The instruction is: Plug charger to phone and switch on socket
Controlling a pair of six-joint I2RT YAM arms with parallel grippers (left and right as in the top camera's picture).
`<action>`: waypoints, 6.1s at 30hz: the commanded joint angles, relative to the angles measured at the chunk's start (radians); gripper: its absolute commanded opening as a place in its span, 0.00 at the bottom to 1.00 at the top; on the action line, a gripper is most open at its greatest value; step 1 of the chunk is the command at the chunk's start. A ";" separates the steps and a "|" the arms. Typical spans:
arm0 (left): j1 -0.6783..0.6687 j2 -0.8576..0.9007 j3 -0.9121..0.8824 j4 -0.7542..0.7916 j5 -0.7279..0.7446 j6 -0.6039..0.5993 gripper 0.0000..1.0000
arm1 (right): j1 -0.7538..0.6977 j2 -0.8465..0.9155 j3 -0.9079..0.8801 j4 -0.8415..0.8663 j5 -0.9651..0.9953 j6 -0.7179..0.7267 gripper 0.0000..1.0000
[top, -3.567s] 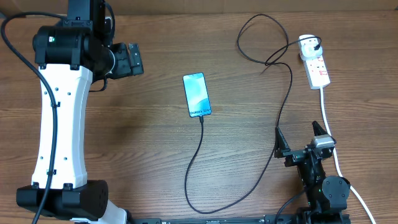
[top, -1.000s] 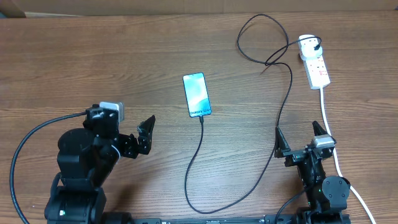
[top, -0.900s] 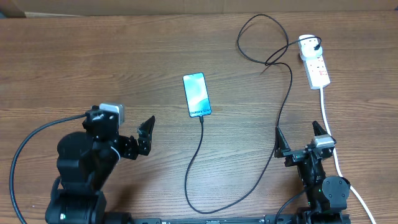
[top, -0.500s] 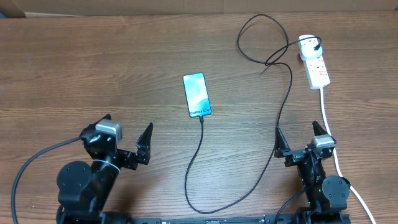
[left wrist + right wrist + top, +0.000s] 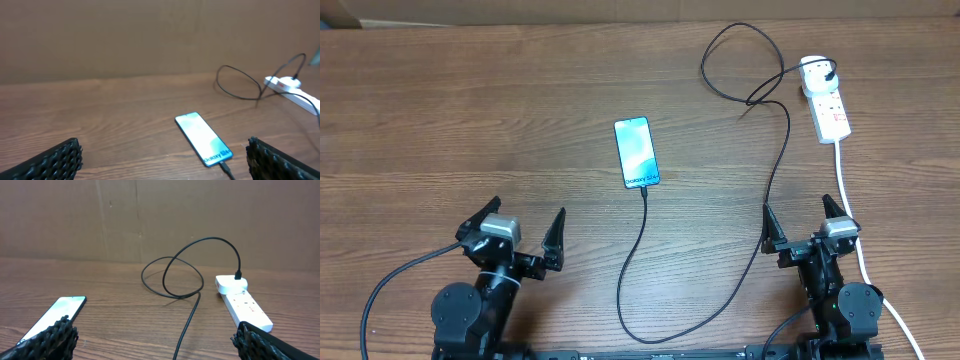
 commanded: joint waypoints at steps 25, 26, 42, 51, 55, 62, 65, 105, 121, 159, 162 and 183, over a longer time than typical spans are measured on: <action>0.025 -0.190 -0.208 0.248 -0.274 -0.003 1.00 | 0.007 -0.008 -0.010 0.004 0.006 0.006 1.00; 0.025 -0.190 -0.223 0.270 -0.274 -0.003 1.00 | 0.007 -0.008 -0.010 0.004 0.006 0.006 1.00; 0.025 -0.190 -0.350 0.470 -0.320 -0.011 0.99 | 0.007 -0.008 -0.010 0.004 0.006 0.006 1.00; 0.025 -0.190 -0.350 0.390 -0.352 -0.011 0.99 | 0.007 -0.008 -0.010 0.004 0.006 0.006 1.00; 0.025 -0.190 -0.350 0.301 -0.342 -0.010 0.99 | 0.007 -0.008 -0.010 0.004 0.006 0.006 1.00; 0.025 -0.190 -0.350 0.225 -0.276 0.016 1.00 | 0.007 -0.008 -0.010 0.004 0.006 0.006 1.00; 0.025 -0.190 -0.350 0.224 -0.269 0.024 1.00 | 0.007 -0.008 -0.010 0.004 0.006 0.006 1.00; 0.025 -0.190 -0.349 0.218 -0.248 0.047 0.99 | 0.007 -0.008 -0.010 0.004 0.006 0.006 1.00; 0.025 -0.189 -0.349 0.220 -0.247 0.046 1.00 | 0.007 -0.008 -0.010 0.004 0.006 0.006 1.00; 0.025 -0.189 -0.349 0.220 -0.247 0.046 1.00 | 0.002 -0.008 -0.010 -0.002 0.051 0.037 1.00; 0.025 -0.189 -0.349 0.220 -0.247 0.046 0.99 | 0.002 -0.008 -0.010 -0.001 0.051 0.037 1.00; 0.025 -0.189 -0.349 0.220 -0.247 0.046 1.00 | 0.002 -0.008 -0.010 0.000 0.051 0.037 1.00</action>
